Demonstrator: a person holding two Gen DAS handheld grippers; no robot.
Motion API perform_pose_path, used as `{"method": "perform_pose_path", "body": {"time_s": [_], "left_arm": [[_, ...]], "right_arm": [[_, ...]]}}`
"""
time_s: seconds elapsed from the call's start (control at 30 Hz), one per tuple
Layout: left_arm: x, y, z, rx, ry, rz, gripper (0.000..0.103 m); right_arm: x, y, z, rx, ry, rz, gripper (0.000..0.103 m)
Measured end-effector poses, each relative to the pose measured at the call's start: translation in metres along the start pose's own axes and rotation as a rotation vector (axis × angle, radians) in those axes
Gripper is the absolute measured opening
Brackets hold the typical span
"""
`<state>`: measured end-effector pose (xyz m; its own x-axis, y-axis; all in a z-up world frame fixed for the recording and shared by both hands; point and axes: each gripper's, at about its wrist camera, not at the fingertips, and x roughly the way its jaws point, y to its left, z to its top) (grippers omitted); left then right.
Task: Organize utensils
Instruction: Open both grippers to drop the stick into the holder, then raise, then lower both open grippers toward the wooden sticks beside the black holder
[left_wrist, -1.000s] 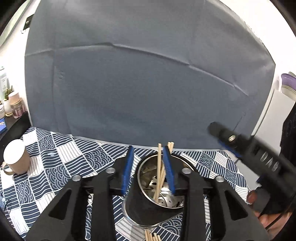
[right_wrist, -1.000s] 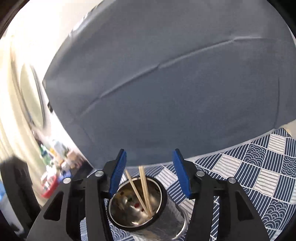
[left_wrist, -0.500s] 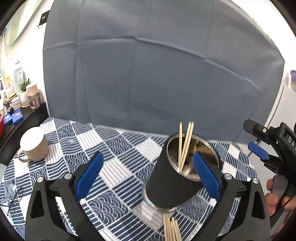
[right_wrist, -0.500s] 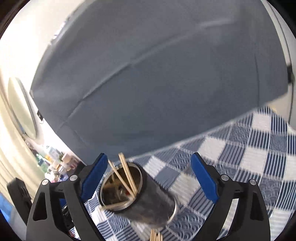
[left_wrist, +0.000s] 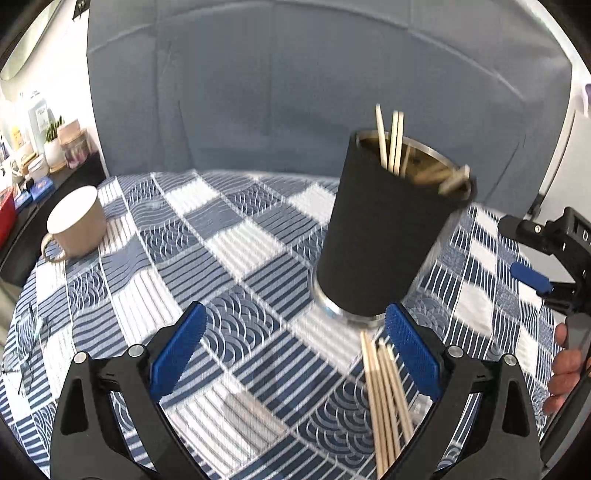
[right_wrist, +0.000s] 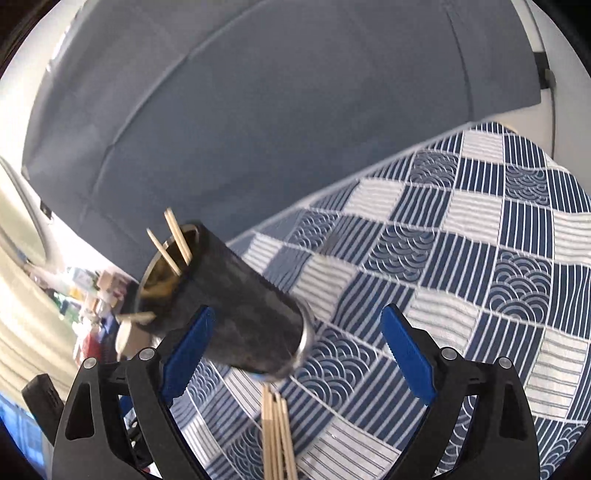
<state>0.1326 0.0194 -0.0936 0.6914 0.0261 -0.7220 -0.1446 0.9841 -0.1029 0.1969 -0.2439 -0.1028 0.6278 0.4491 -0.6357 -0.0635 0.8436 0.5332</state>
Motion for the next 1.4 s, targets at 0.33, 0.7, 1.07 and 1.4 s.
{"method": "perform_pose_path", "body": {"time_s": [0.33,0.7,1.07,1.4], "left_arm": [[0.017,-0.008,-0.032,0.065,0.133,0.004,0.095],[0.035,-0.021,-0.061,0.100,0.260,-0.025,0.096],[0.051,-0.025,-0.066,0.095,0.308,-0.003,0.098],[0.055,-0.028,-0.065,0.126,0.321,0.044,0.099]], "right_arm": [[0.015,0.000,-0.032,-0.155,0.090,-0.104,0.087],[0.024,-0.022,-0.049,-0.126,0.161,-0.149,0.087],[0.031,-0.023,-0.058,-0.163,0.202,-0.156,0.087],[0.040,-0.020,-0.065,-0.185,0.241,-0.151,0.087]]}}
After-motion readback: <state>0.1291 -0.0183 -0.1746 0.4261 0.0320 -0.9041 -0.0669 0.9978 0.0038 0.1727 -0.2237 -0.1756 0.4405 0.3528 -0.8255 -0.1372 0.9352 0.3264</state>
